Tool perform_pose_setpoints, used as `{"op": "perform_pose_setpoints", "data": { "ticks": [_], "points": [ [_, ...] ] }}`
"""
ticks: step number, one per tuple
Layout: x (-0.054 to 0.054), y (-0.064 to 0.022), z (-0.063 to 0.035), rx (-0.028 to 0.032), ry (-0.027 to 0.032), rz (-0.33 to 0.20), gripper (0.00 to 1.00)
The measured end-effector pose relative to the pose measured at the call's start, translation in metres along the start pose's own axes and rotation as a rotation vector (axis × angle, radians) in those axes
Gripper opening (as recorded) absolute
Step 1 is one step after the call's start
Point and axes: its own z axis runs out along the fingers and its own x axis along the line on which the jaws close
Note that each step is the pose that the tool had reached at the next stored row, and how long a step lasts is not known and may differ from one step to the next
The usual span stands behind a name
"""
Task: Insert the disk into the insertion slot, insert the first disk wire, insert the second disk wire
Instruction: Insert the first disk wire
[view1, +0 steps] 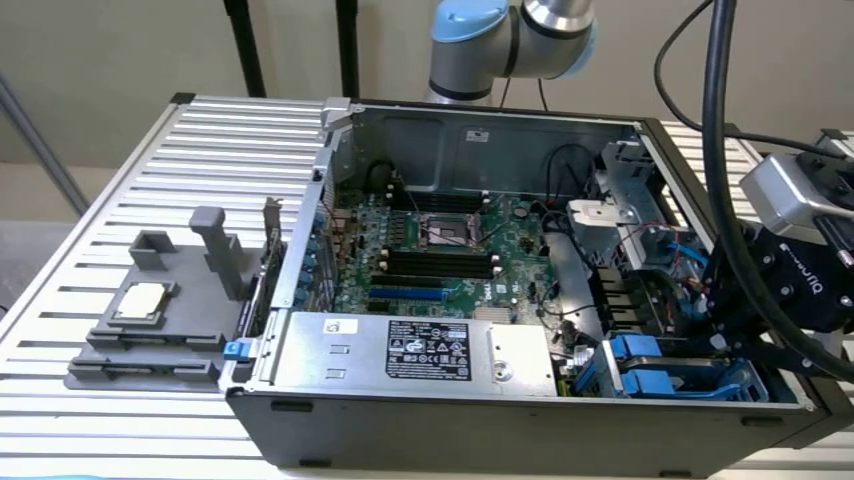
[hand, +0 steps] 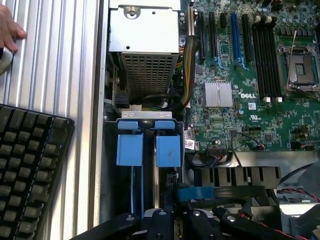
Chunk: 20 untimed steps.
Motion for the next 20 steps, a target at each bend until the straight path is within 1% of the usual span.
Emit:
{"op": "perform_pose_setpoints", "data": {
  "ticks": [5, 8, 9, 11, 12, 20],
  "points": [
    [0.000, -0.0001, 0.0006, -0.0008, 0.0014, 0.000, 0.17],
    [0.000, -0.0002, 0.0006, -0.0011, 0.0014, 0.000, 0.17],
    [0.000, -0.0003, 0.0008, -0.0008, 0.0009, 0.000, 0.18],
    [0.000, 0.0001, -0.0013, -0.0012, 0.0010, 0.000, 0.18],
    [0.000, 0.0007, -0.0041, -0.0012, 0.0012, 0.000, 0.25],
    [-0.003, 0.0073, -0.0395, -0.0012, 0.0012, 0.000, 0.25]
  ]
}}
